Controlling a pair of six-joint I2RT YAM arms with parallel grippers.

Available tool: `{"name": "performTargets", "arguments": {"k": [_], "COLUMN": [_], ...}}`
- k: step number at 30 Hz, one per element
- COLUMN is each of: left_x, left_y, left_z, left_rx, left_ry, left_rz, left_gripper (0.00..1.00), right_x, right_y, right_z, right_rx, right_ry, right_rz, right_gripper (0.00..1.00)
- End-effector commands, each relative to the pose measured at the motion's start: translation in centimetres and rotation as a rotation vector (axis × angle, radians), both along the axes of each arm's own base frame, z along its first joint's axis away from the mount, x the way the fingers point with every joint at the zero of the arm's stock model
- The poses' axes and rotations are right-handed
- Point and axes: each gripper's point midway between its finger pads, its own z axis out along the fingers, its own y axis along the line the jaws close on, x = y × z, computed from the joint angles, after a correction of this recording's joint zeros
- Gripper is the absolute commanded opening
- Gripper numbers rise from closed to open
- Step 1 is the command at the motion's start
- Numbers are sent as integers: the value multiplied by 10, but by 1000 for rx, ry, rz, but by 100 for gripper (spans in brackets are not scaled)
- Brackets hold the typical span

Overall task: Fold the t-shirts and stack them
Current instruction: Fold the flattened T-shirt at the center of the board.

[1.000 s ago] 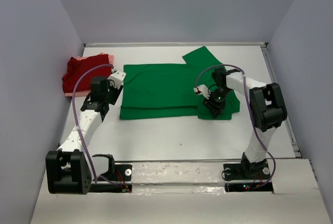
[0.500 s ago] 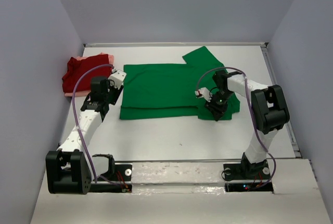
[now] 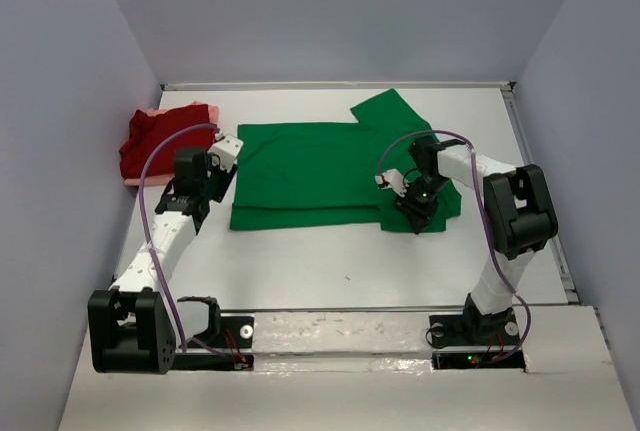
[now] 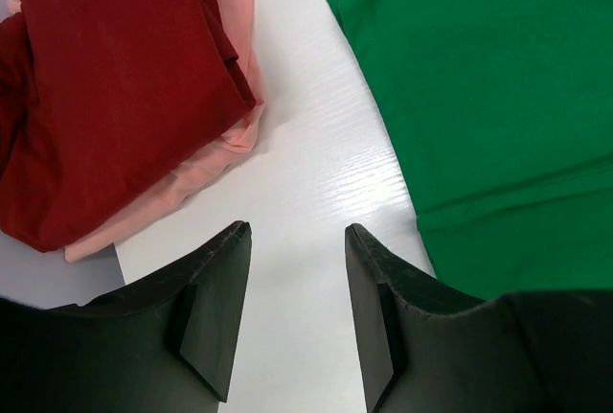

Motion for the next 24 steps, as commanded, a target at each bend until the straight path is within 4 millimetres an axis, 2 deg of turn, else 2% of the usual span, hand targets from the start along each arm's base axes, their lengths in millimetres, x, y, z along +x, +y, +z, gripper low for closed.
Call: {"name": "performTargets", "arguments": {"k": [1,4,7,12,16,20,21,23,24], "left_x": [1,0,0,-1,-2,-4,-4,-4,-4], "left_y": [0,0,0,-1,0,0,0,0,0], "left_z": [6,7,8,8,8,8,8,8,8], "left_rx": [1,2,4,4,6,8,7,7,7], "left_ry": [-33,-36,-39,-39,-38,-39,-39,-41,-39], "left_rz": [-9,-12,-12,-19,-18,-20,-21,-21,-21], "left_gripper": [56,56,56,56,56,56,56,56,56], "right_x": [9,12,13,27,32,39,40,41,42], "right_y": [1,2,3,-2,-4,-1,-1,-2,-2], "right_z": [-12,-17,-27,-40,-49,-49,-49,-49,-49], "right_rx": [-14,-16,-30,-74,-96,-101,-104,-111,-112], "right_ry": [-18,-23,-19,-72,-76,-105,-105,-103,-104], "right_rz": [11,7,2,-24,-47,-51,-56,-60,-62], "right_gripper": [40,38,32,26,26,25,23,4,0]}}
